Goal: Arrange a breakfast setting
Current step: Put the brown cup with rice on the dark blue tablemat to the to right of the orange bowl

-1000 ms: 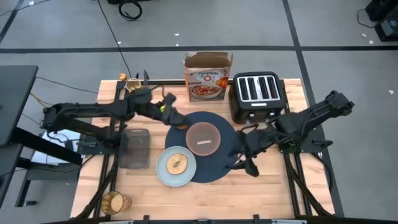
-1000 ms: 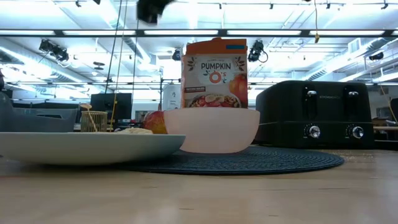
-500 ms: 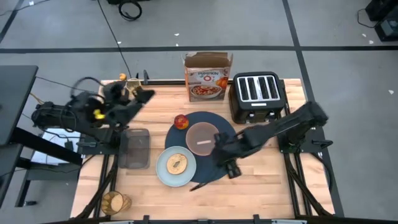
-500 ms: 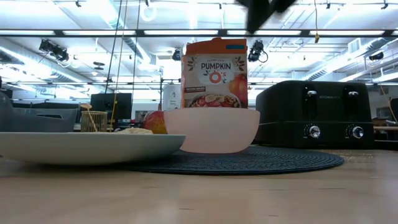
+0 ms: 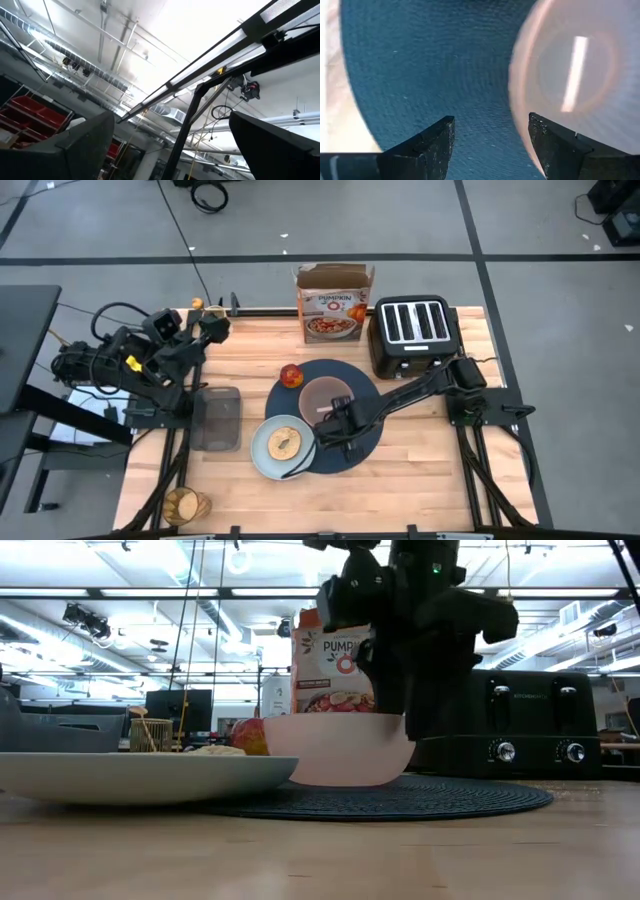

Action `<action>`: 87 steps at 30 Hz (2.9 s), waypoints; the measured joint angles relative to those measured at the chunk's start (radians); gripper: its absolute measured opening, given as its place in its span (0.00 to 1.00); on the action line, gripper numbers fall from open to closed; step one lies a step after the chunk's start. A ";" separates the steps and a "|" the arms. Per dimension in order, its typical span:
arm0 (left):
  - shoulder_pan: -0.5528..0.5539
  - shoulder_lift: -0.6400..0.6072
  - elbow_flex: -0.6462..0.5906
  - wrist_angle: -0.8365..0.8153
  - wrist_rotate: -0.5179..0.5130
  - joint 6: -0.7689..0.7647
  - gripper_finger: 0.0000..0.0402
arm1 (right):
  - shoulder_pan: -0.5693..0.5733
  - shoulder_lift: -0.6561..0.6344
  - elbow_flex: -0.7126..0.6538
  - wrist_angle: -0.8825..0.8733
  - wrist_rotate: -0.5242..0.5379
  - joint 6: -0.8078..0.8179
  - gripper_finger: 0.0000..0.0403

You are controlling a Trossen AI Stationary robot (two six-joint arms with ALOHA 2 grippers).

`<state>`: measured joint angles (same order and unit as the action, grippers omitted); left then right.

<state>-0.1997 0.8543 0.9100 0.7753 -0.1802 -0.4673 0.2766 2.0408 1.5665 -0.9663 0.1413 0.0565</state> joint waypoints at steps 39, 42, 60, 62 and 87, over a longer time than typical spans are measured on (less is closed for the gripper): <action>-0.026 0.066 0.157 -0.275 0.034 0.302 0.99 | -0.001 -0.557 0.192 0.029 0.314 0.139 0.64; -0.084 0.158 0.346 -0.658 -0.134 0.321 0.99 | -0.001 -0.620 0.192 0.028 0.334 0.160 0.64; -0.543 0.686 1.028 -1.900 -0.303 -0.827 0.99 | 0.044 -0.720 0.190 -0.127 0.276 0.076 0.64; -0.539 0.709 1.030 -1.821 -0.293 -0.787 0.99 | 0.036 -0.717 0.190 -0.128 0.262 0.047 0.64; -0.802 0.987 1.028 -2.248 0.428 -1.537 0.99 | -0.003 -0.719 0.190 -0.102 0.231 0.019 0.64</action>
<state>-1.0019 1.8412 1.9385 -1.4729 0.2480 -2.0048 0.2740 1.3220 1.7561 -1.0685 0.3721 0.0752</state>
